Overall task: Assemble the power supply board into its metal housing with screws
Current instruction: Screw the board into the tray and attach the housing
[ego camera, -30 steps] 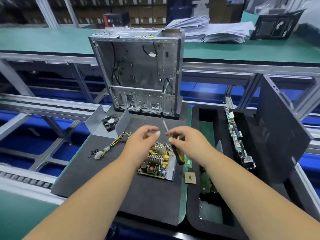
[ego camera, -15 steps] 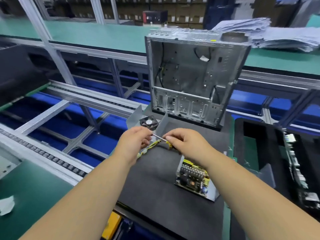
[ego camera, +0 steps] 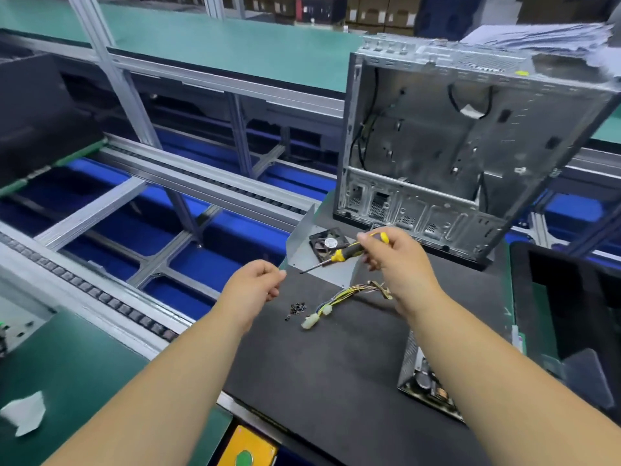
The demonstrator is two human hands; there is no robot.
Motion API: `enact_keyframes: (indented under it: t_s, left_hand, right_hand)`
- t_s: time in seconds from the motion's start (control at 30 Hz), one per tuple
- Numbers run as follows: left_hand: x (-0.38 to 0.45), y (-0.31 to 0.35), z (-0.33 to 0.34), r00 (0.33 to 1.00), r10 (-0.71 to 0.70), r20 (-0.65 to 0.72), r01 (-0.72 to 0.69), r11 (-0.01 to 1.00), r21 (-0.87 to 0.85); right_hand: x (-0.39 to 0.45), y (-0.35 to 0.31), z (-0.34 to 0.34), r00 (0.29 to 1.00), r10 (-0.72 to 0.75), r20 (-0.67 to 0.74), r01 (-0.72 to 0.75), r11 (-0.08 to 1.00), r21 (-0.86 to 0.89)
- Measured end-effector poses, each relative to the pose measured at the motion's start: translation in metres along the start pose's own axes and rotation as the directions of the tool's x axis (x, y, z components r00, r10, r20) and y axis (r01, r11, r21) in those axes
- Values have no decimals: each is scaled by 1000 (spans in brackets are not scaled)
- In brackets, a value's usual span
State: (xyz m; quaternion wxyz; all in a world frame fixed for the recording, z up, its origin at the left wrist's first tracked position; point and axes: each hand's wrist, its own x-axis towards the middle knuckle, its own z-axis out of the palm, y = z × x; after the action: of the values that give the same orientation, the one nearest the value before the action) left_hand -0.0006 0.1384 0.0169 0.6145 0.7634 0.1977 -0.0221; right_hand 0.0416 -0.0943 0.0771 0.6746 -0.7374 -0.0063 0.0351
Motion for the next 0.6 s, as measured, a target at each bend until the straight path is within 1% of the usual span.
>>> enact_keyframes:
  t_s: [0.07, 0.13, 0.23, 0.33, 0.5, 0.6]
  left_hand:
    - [7, -12, -5, 1000, 20, 6, -20, 996, 88]
    - [11, -23, -9, 998, 24, 65, -37, 978, 204]
    - [18, -38, -12, 989, 18, 148, -73, 926, 371]
    - [26, -47, -11, 975, 14, 220, -125, 859, 497]
    - [38, -50, -2, 951, 83, 297, -250, 771, 586]
    - [45, -48, 3, 956, 93, 278, -251, 750, 612]
  right_hand:
    - [5, 4, 4, 999, 2, -38, -3, 1000, -20]
    - [8, 9, 8, 998, 7, -62, -9, 1000, -20]
    - [10, 16, 14, 995, 26, -92, -28, 999, -25]
    - [10, 19, 19, 992, 41, -122, -45, 999, -25]
    - [8, 18, 27, 980, 56, -191, -64, 997, -34]
    - [5, 16, 27, 976, 59, -208, -67, 997, -34]
